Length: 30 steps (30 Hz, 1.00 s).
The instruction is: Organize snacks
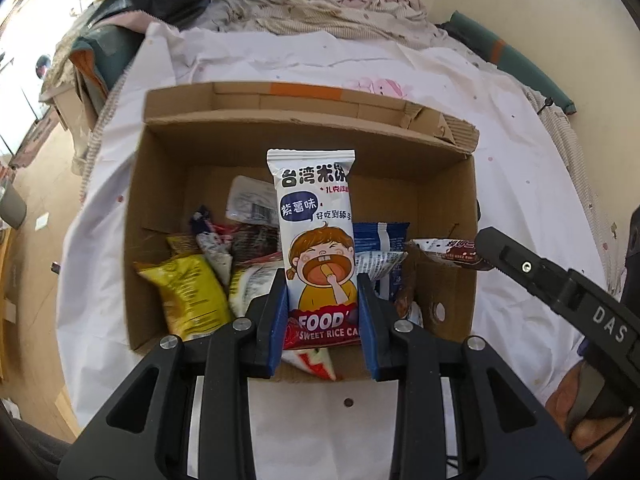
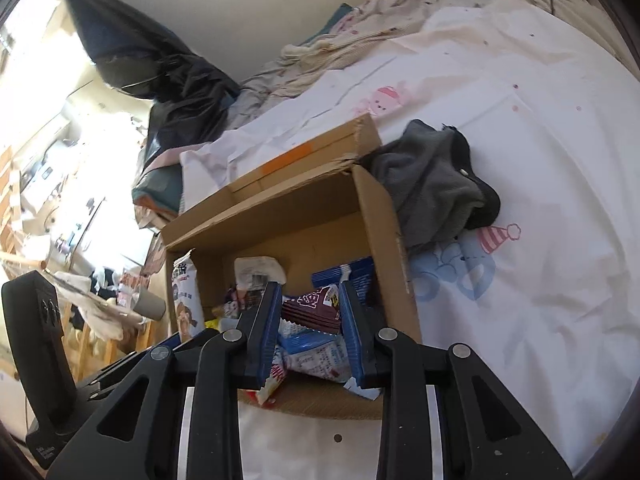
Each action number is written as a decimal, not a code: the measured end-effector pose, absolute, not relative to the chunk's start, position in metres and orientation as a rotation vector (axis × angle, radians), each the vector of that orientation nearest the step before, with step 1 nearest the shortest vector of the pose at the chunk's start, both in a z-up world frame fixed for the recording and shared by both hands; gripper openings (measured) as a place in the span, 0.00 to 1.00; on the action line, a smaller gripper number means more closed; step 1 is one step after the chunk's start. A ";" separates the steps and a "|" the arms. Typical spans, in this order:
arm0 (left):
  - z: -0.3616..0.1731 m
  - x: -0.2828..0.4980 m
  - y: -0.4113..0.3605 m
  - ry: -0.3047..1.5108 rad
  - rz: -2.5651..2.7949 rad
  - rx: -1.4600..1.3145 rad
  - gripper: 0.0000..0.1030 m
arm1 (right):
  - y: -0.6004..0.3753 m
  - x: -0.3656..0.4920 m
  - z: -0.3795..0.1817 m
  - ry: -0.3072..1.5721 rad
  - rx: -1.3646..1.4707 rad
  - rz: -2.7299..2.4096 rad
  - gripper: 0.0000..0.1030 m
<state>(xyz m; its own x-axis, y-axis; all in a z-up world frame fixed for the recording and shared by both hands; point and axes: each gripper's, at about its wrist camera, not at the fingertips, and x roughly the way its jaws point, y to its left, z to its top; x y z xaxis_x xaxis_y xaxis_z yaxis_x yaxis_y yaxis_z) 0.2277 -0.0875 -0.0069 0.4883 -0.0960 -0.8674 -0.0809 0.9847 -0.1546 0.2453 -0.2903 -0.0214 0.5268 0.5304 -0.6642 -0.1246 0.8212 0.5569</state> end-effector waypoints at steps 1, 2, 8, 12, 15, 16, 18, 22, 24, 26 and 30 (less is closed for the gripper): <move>-0.010 0.231 -0.088 1.078 -0.011 -0.196 0.27 | -0.291 0.246 -0.023 0.945 0.493 0.408 0.30; -0.013 0.234 -0.088 1.091 -0.014 -0.210 0.27 | -0.292 0.247 -0.025 0.951 0.504 0.412 0.30; -0.016 0.237 -0.093 1.063 0.008 -0.182 0.40 | -0.295 0.250 -0.029 0.978 0.540 0.384 0.64; -0.008 0.229 -0.095 1.013 0.012 -0.134 0.79 | -0.302 0.244 -0.020 0.911 0.551 0.352 0.83; 0.002 0.220 -0.091 0.983 -0.004 -0.124 0.80 | -0.305 0.241 -0.016 0.890 0.551 0.337 0.87; 0.005 0.218 -0.088 0.979 -0.003 -0.118 0.80 | -0.306 0.240 -0.016 0.884 0.551 0.332 0.89; 0.010 0.211 -0.080 0.965 -0.001 -0.120 0.80 | -0.305 0.235 -0.011 0.875 0.534 0.328 0.95; 0.021 0.195 -0.055 0.928 0.029 -0.137 0.80 | -0.292 0.214 0.006 0.804 0.386 0.296 1.00; 0.023 0.184 -0.044 0.913 0.040 -0.129 0.80 | -0.283 0.199 0.013 0.775 0.318 0.297 1.00; 0.026 0.170 -0.034 0.888 0.050 -0.112 0.80 | -0.274 0.184 0.019 0.751 0.263 0.298 1.00; 0.030 0.142 -0.018 0.825 0.080 -0.071 0.80 | -0.261 0.158 0.022 0.712 0.178 0.272 1.00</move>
<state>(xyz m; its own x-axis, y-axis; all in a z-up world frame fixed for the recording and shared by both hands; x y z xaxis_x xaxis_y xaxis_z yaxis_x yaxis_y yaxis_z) 0.1416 -0.0183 0.0301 0.6756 0.0436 -0.7360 -0.0988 0.9946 -0.0317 0.1584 -0.2609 0.0223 0.7241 0.3049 -0.6187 -0.1849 0.9499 0.2519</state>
